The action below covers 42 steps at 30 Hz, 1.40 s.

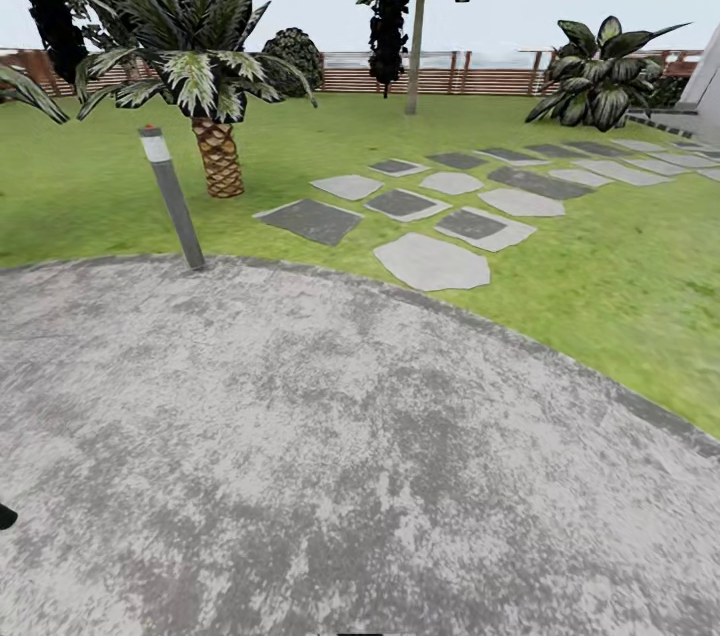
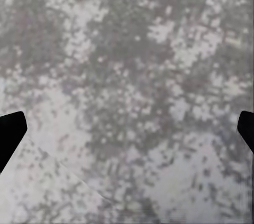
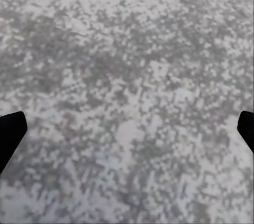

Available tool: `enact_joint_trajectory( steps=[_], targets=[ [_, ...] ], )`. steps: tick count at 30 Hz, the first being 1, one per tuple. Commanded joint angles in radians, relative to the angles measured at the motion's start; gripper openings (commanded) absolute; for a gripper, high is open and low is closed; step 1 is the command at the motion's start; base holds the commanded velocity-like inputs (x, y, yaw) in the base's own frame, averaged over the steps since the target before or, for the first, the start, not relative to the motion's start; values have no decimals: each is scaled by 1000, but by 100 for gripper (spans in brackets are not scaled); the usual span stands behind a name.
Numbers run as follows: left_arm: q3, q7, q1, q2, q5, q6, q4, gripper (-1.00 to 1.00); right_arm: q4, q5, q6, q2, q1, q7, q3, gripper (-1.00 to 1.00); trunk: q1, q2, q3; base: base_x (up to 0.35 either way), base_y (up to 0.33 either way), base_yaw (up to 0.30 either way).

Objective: Pick up the pesticide atomizer in the garden and spray insectifuge to fully cover both potted plants in the garden.

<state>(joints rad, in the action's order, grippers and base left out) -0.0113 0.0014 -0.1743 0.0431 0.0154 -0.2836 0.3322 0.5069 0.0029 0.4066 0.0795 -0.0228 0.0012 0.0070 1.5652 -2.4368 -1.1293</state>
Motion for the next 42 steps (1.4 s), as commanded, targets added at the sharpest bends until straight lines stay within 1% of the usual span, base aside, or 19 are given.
enact_joint_trajectory(
  steps=[1, 9, 31, 42],
  targets=[
    [-1, 0, -1, 0, 2, -3, -1, 100, -1, 0, 3, 0, 0, 0, 1, 100, 0, 0, -1, 270, -170, 274],
    [-1, 0, -1, 0, 2, -3, -1, 100, -1, 0, 3, 0, 0, 0, 1, 100, 0, 0, -1, 233, -194, 277],
    [-2, 0, -1, 0, 2, -3, -1, 100, -1, 0, 3, 0, 0, 0, 1, 100, 0, 0, -1, 178, -230, 278],
    [-2, 0, 0, 0, 2, -3, -1, 100, -1, 0, 3, 0, 0, 0, 1, 100, 0, 0, -1, 86, -230, 279]
  ],
)
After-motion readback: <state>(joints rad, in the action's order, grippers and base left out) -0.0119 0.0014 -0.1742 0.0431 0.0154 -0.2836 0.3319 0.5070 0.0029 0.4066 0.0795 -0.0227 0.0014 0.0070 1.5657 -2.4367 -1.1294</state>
